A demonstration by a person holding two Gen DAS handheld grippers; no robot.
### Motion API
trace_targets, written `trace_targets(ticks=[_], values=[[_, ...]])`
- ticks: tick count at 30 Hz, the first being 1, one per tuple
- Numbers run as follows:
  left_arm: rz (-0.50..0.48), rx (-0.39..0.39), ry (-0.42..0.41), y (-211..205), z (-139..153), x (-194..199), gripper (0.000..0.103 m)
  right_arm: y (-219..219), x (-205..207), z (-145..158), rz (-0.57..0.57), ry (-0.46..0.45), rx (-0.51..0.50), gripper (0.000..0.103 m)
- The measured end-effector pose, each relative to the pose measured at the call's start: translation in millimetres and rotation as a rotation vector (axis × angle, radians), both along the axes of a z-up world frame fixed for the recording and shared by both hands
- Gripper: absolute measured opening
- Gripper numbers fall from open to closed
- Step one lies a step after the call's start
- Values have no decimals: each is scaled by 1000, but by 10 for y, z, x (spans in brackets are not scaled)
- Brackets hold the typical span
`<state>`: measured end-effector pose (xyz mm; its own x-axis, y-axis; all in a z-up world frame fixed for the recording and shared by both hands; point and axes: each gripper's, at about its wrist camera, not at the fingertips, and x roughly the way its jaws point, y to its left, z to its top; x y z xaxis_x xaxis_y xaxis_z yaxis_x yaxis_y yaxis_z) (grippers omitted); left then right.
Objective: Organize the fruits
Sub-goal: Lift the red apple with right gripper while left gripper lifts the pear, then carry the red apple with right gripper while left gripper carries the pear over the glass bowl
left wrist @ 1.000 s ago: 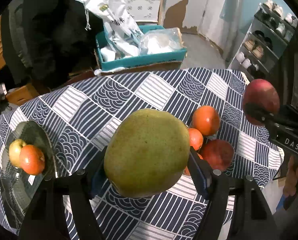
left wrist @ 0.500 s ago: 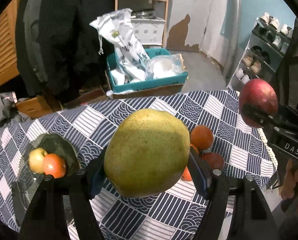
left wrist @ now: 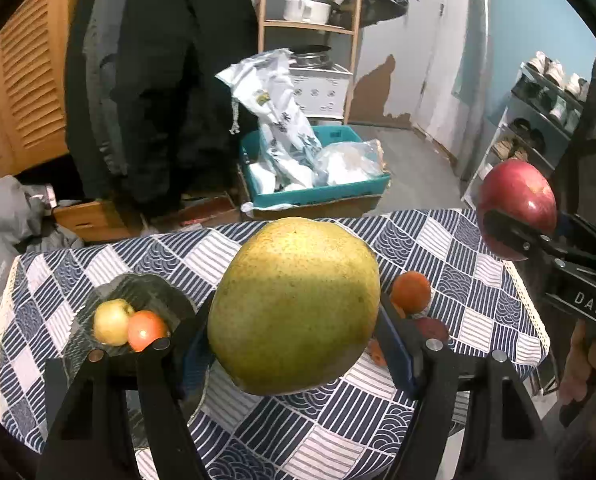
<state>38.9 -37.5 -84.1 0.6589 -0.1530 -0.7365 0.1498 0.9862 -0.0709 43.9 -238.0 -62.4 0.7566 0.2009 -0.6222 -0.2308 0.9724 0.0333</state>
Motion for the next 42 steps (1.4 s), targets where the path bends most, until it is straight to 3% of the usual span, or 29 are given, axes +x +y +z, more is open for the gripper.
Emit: trace_targets(ticks=[27, 42], values=[[225, -20, -33, 1009, 161, -159, 75, 1128, 152, 59, 199, 30, 25, 75], [343, -28, 31, 1608, -105, -184, 75, 1893, 333, -204, 322, 128, 40, 75]])
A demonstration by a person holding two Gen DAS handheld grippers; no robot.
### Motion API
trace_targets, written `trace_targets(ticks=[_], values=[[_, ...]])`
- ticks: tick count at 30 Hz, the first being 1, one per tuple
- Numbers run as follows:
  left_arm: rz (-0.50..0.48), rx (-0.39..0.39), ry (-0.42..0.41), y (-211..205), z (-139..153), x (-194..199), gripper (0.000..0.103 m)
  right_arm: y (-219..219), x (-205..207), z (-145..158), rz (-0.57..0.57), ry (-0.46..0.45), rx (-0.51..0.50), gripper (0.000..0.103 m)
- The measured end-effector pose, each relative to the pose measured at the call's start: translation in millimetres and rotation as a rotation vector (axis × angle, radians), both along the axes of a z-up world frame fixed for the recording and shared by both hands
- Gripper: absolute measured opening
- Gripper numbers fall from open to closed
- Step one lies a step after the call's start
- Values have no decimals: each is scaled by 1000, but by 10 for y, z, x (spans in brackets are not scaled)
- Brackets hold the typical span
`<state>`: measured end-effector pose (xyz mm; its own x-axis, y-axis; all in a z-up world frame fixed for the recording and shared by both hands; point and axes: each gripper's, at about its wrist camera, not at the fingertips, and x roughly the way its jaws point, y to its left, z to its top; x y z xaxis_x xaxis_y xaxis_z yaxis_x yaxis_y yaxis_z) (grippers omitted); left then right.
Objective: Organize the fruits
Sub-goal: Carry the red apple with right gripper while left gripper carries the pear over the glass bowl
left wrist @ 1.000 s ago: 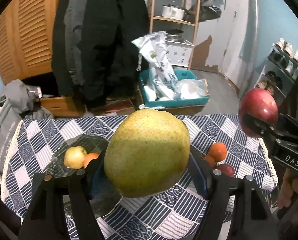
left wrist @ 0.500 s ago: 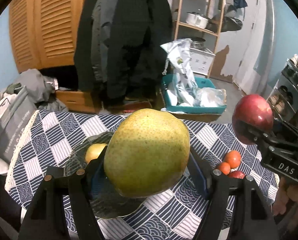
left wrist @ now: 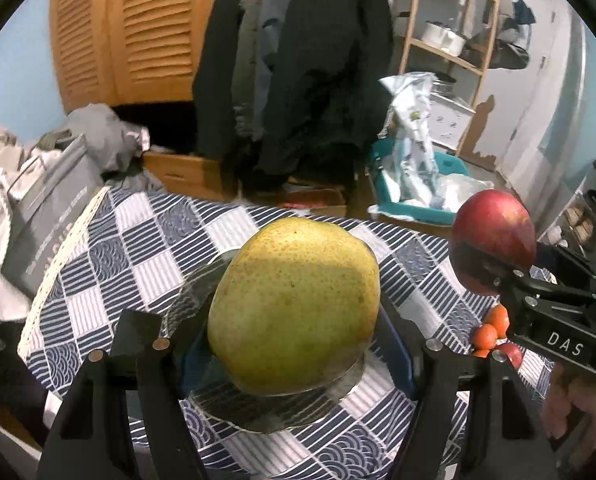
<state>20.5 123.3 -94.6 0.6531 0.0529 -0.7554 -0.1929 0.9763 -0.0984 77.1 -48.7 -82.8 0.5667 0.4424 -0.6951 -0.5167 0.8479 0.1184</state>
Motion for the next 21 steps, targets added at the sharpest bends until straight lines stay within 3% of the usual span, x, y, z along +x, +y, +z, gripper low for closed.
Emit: trace_targets(ticks=[21], values=[[131, -54, 213, 664, -855, 27, 75, 773, 79, -870, 137, 204, -74, 75]])
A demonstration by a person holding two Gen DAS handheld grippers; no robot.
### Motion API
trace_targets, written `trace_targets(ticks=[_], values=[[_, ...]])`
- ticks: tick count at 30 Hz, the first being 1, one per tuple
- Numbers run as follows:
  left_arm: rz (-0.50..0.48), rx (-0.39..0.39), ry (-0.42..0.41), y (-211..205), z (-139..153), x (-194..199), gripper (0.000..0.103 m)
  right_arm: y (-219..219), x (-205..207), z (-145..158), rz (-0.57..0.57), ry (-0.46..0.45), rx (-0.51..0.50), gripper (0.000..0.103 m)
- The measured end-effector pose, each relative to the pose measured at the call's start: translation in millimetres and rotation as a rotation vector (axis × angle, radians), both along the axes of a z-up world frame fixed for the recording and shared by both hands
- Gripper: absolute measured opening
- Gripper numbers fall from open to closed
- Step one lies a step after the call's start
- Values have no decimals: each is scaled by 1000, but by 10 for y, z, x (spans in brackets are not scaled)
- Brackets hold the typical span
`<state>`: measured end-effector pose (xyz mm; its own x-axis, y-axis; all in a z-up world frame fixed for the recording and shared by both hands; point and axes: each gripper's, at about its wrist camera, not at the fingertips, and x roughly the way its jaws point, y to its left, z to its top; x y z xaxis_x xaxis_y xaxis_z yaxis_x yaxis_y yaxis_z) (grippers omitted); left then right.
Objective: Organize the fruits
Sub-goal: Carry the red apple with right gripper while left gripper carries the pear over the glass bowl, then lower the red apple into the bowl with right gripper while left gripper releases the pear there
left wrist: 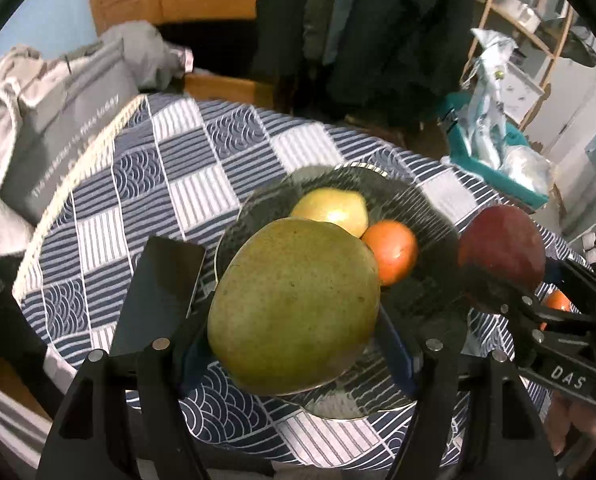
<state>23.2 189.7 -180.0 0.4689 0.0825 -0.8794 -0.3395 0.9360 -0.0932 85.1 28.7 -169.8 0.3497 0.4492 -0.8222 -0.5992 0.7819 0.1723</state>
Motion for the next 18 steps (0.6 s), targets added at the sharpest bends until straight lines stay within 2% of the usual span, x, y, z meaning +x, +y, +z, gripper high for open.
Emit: trace_targets(ticks=[4, 12, 18], values=[[1, 14, 33, 13, -120, 18, 75, 71, -19, -133, 23, 18, -27, 75], [-2, -9, 113, 14, -366, 58, 75, 89, -25, -327, 55, 72, -52, 75], [15, -61, 156, 59, -527, 65, 75, 105, -12, -412, 68, 109, -57, 75]])
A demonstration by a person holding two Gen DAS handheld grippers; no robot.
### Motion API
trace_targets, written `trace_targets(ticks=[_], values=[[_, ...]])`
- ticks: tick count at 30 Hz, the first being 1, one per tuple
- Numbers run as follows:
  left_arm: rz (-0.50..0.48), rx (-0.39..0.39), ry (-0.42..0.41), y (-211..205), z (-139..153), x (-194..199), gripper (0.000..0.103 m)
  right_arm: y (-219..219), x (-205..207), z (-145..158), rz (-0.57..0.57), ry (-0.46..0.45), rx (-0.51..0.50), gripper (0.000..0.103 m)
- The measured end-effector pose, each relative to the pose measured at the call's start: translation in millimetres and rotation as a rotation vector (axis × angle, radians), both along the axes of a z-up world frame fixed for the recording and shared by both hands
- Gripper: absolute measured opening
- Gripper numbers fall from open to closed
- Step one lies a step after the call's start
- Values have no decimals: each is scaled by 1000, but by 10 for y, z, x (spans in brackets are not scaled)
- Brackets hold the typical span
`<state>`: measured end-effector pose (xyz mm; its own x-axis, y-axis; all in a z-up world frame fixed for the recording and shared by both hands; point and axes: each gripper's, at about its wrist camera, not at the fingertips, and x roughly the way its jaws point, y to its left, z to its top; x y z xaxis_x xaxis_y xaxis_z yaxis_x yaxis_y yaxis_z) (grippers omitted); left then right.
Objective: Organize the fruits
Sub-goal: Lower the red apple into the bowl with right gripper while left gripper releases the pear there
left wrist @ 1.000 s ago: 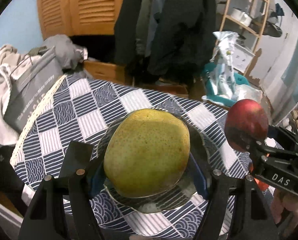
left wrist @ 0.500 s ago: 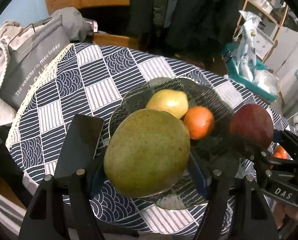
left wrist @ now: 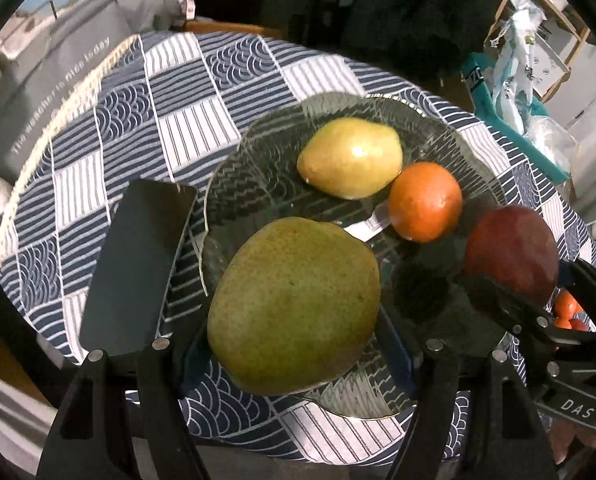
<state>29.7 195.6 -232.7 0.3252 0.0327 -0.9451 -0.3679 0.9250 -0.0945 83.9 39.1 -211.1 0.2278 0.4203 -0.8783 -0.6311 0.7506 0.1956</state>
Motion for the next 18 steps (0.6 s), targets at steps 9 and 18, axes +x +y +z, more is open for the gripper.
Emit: trace_targets(ticks=[9, 18], values=[[-36, 20, -29, -49, -2, 21, 73, 6, 14, -88, 11, 34, -1, 75], [-46, 99, -22, -67, 42, 31, 71, 39, 23, -135, 28, 73, 5, 76]])
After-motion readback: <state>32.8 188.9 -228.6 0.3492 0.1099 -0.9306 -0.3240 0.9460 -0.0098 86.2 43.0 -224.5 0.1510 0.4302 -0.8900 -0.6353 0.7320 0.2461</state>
